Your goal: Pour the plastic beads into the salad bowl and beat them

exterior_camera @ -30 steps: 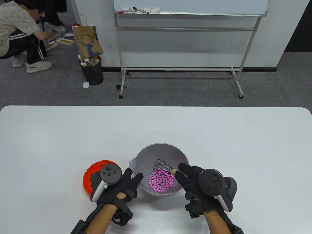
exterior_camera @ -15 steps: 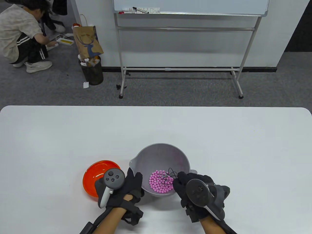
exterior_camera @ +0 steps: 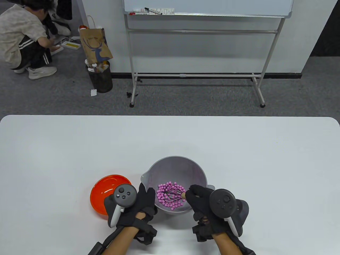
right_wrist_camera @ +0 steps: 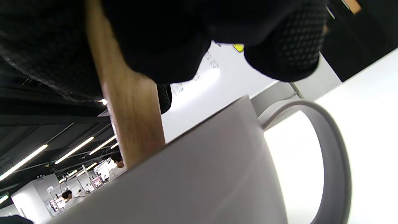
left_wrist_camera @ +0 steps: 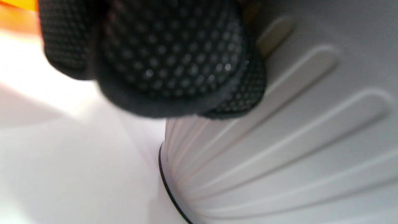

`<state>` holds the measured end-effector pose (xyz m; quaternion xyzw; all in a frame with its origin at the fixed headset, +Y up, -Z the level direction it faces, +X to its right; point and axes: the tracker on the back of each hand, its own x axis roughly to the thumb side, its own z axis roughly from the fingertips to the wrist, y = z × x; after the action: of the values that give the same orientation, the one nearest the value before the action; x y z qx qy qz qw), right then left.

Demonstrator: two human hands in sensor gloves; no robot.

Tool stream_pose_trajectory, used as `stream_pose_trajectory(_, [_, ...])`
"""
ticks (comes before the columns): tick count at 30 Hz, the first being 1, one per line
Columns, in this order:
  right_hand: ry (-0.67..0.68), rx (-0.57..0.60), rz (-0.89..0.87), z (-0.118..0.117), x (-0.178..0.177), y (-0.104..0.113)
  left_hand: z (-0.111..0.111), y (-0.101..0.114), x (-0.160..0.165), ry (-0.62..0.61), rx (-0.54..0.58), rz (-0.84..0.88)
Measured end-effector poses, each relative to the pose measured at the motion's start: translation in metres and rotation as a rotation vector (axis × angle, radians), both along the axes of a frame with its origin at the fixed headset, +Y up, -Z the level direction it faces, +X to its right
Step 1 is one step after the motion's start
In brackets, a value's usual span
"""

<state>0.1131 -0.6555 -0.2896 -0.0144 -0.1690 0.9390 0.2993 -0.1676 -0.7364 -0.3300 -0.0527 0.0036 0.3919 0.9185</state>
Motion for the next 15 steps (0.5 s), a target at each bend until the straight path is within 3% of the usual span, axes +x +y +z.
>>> stream_pose_trajectory(10, [-0.071,0.132,0.245,0.012,-0.007,0.009,0.001,-0.001,0.0,0.005,0.003,0.003])
stream_pose_trajectory(15, [-0.052,0.124,0.294,0.019,-0.009,0.019,0.001,0.0,0.001,0.008,0.014,-0.015])
